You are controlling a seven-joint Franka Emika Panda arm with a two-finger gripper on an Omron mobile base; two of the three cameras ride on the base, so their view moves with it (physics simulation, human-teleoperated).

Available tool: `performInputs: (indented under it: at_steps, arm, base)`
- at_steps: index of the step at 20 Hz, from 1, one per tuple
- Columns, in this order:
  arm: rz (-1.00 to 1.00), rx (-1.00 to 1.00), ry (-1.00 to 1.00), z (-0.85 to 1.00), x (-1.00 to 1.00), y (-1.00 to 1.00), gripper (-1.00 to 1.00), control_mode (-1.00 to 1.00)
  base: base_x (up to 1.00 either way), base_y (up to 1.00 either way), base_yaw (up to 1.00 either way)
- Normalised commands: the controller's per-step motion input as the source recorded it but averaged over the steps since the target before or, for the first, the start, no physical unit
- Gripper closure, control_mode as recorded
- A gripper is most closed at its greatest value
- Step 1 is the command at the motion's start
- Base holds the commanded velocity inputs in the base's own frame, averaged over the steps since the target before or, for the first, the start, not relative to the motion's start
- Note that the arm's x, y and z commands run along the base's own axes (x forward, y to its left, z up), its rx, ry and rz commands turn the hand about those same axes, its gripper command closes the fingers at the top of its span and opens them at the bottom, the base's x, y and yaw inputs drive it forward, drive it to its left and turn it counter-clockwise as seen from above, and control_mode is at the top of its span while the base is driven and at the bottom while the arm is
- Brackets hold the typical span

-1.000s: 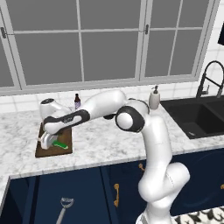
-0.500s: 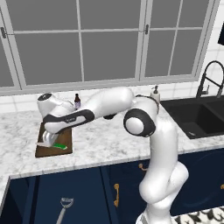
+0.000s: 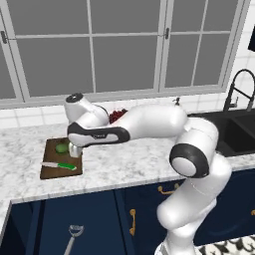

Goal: Place the appropriate cutting tool for cutting the avocado skin on the cutting board.

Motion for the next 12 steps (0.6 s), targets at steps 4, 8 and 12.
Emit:
performInputs:
  at_steps: [4,8,12]
  arm:
    - [0.00,0.12,-0.02,0.34,-0.26,-0.96,-1.00,-1.00]
    - [0.00,0.13,-0.04,0.26,-0.43,-0.99,-1.00,-1.00]
    - [0.00,0.15,-0.05,0.26,-0.47,-0.99,-1.00,-1.00]
  base:
    - [0.00,0.00,0.00]
    - [0.00,0.00,0.00]
    - [0.00,0.00,0.00]
